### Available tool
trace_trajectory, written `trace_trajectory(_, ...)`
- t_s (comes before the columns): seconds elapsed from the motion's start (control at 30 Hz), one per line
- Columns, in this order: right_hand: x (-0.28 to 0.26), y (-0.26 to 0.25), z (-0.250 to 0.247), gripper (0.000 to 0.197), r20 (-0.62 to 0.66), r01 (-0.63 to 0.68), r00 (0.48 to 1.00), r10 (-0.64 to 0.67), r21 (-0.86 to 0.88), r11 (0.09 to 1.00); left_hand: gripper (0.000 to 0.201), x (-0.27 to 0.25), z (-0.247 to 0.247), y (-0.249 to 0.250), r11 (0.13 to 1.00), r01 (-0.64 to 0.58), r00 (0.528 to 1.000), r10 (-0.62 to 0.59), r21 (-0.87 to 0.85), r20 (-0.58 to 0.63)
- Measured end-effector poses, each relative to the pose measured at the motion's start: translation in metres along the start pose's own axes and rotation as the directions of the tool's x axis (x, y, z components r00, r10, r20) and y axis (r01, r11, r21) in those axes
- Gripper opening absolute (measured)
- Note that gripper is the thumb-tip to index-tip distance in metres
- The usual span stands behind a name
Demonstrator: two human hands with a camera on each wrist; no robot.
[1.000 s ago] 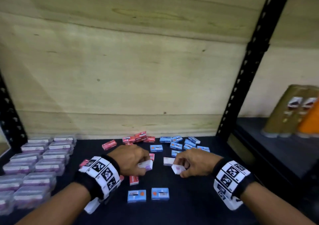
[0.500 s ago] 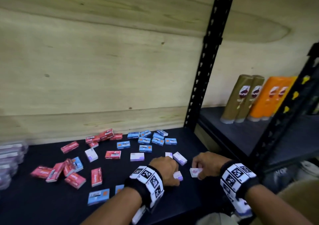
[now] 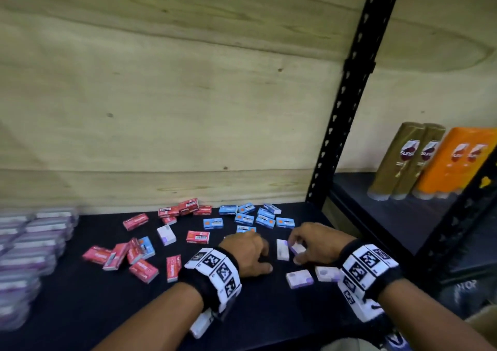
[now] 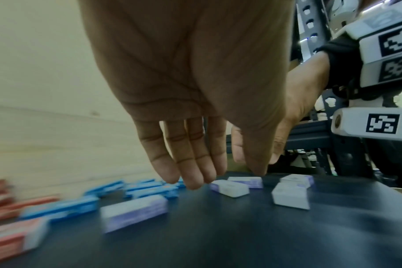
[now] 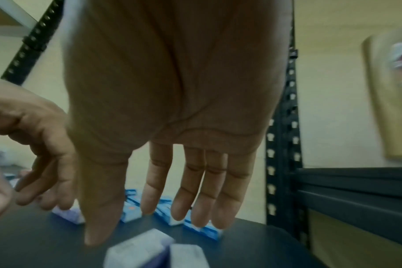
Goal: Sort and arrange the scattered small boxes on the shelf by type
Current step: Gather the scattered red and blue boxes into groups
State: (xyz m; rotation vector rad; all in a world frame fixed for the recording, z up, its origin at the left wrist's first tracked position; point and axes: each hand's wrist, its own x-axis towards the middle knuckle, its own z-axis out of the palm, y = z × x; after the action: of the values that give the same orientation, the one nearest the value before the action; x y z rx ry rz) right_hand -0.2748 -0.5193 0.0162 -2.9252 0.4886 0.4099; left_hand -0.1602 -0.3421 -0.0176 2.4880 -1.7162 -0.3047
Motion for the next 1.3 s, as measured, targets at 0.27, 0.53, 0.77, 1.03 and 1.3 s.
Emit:
trace_trajectory(0.27,0.072,-0.117,-0.003,0.037,0.064,0.218,0.974,-0.219,0.022,0.976,0.036,-0.096,-0.03,-0.118,0.948,0.317,0.948,-0.317,0.009,-0.022)
trace_trajectory(0.53,0.133,-0.21,-0.001,0.051,0.104,0.368,0.924,-0.368,0.018,0.93,0.027,-0.15,-0.037,-0.196,0.838,0.544,0.837,-0.545,-0.049,-0.034)
trace_trajectory(0.77,0.165,-0.249,-0.006,0.081,0.242,0.417,0.894,-0.378,-0.139,0.898,0.038,-0.161,-0.039,-0.218,0.846,0.525,0.849,-0.529,-0.096,-0.015)
trace_trajectory(1.03,0.168,-0.257,-0.005,0.074,0.257,0.41,0.896,-0.361,-0.172,0.896,0.037,-0.172,-0.037,-0.212,0.863,0.488,0.868,-0.495,-0.129,-0.026)
trace_trajectory(1.3,0.112,-0.186,-0.023,0.057,0.115,0.337,0.939,-0.325,-0.118,0.934,0.032,-0.148,-0.033,-0.171,0.918,0.375,0.925,-0.379,-0.129,-0.007)
